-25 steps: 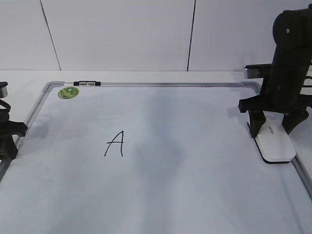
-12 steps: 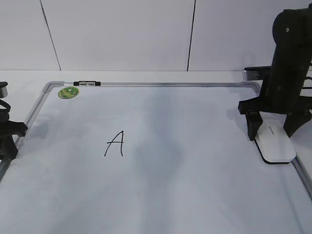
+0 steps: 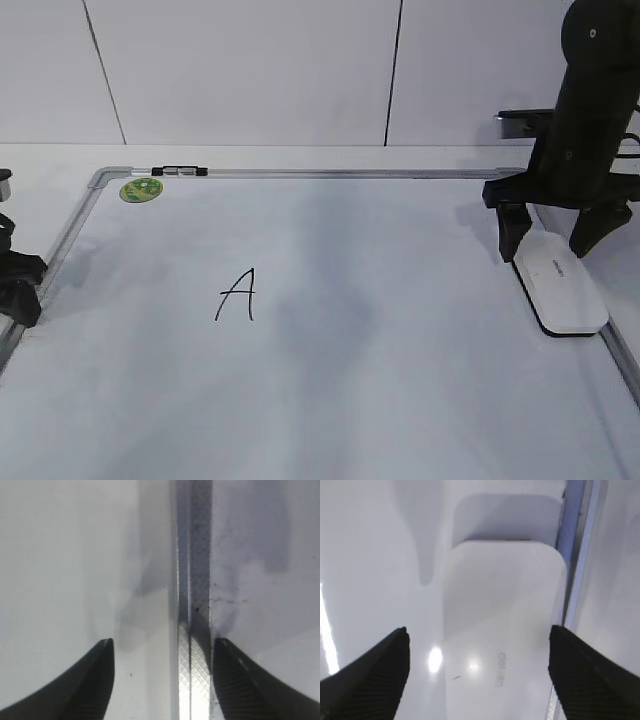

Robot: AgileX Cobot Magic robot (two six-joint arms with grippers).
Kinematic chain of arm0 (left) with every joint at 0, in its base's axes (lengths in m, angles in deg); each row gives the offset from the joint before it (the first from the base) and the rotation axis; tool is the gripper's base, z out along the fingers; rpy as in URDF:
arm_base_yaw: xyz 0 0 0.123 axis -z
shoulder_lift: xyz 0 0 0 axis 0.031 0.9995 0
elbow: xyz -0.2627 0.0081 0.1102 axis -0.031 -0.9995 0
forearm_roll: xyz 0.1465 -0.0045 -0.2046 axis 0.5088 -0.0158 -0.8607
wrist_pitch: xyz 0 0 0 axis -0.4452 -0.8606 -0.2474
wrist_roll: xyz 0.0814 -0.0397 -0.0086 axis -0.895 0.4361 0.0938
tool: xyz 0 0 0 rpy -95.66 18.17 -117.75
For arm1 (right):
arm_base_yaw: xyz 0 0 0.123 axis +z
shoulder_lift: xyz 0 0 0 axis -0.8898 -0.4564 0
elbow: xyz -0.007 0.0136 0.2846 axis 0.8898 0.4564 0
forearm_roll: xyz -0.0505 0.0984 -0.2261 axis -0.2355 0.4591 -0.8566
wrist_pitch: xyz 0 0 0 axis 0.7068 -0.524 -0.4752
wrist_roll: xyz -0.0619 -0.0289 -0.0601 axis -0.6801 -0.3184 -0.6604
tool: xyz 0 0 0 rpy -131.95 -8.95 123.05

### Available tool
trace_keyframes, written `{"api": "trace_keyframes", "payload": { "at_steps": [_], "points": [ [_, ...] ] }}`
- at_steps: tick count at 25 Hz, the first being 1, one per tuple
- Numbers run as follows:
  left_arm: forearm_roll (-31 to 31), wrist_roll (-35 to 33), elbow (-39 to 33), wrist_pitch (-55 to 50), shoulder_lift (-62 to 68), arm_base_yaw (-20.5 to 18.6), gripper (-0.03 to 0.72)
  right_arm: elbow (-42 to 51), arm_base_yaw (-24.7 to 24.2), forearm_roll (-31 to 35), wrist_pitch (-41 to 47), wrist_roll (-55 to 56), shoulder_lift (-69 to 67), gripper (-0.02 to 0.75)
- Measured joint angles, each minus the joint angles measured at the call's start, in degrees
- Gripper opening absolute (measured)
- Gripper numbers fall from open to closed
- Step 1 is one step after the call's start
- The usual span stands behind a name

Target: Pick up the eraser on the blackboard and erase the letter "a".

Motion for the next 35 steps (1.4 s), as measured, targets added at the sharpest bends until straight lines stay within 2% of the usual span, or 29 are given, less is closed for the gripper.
{"api": "trace_keyframes", "payload": {
  "at_steps": [4,13,27,35],
  "points": [
    [0.1,0.0,0.0,0.0,0.0,0.0,0.564,0.0,0.0,0.0,0.0,0.0,0.5,0.654],
    [0.1,0.0,-0.1,-2.8,-1.4,0.0,0.580,-0.1,0.0,0.1,0.1,0.0,3.5,0.643],
    [0.1,-0.1,18.0,-13.3,-15.2,0.0,0.580,-6.7,0.0,0.1,0.6,0.0,14.2,0.608],
    [0.2,-0.1,18.5,-15.0,-26.4,0.0,0.581,-6.9,0.0,2.2,1.7,-0.1,24.3,0.596]
  ]
}}
